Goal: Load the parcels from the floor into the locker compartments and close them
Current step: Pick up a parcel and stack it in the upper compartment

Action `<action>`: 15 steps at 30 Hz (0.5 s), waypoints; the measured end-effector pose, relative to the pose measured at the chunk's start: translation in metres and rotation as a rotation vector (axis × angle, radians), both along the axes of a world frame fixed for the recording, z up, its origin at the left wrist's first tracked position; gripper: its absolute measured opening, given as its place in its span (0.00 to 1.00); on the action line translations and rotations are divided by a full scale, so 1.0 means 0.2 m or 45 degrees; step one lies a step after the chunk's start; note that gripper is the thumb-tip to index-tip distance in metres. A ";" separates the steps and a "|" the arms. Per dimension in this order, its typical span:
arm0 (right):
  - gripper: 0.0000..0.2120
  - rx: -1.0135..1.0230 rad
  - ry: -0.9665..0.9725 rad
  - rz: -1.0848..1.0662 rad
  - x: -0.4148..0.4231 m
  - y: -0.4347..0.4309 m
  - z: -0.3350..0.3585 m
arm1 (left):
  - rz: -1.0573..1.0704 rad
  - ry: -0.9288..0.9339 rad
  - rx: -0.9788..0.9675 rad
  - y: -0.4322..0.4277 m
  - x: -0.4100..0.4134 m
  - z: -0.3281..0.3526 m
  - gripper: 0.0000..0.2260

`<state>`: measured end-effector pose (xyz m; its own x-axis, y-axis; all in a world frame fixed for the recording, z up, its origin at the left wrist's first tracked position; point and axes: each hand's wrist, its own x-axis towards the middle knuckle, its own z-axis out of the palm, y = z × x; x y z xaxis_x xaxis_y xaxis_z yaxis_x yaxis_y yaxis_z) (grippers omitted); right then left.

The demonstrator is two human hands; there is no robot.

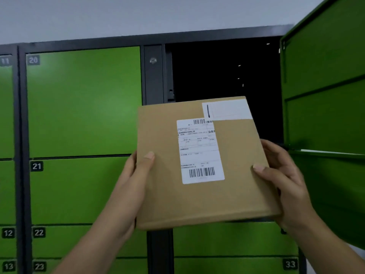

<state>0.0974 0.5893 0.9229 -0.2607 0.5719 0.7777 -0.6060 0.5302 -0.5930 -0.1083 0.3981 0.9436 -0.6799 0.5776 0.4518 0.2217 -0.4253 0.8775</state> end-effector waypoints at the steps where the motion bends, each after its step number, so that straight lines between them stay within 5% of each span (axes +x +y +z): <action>1: 0.27 -0.014 0.022 -0.009 0.01 0.05 0.03 | 0.003 -0.009 0.014 0.07 0.00 0.04 0.21; 8: 0.25 -0.099 0.148 -0.095 -0.03 0.42 0.35 | 0.166 0.356 0.153 0.47 -0.01 0.24 0.24; 15: 0.26 -0.240 0.166 -0.046 -0.18 0.78 0.67 | 0.412 1.074 -0.118 0.78 -0.04 0.38 0.34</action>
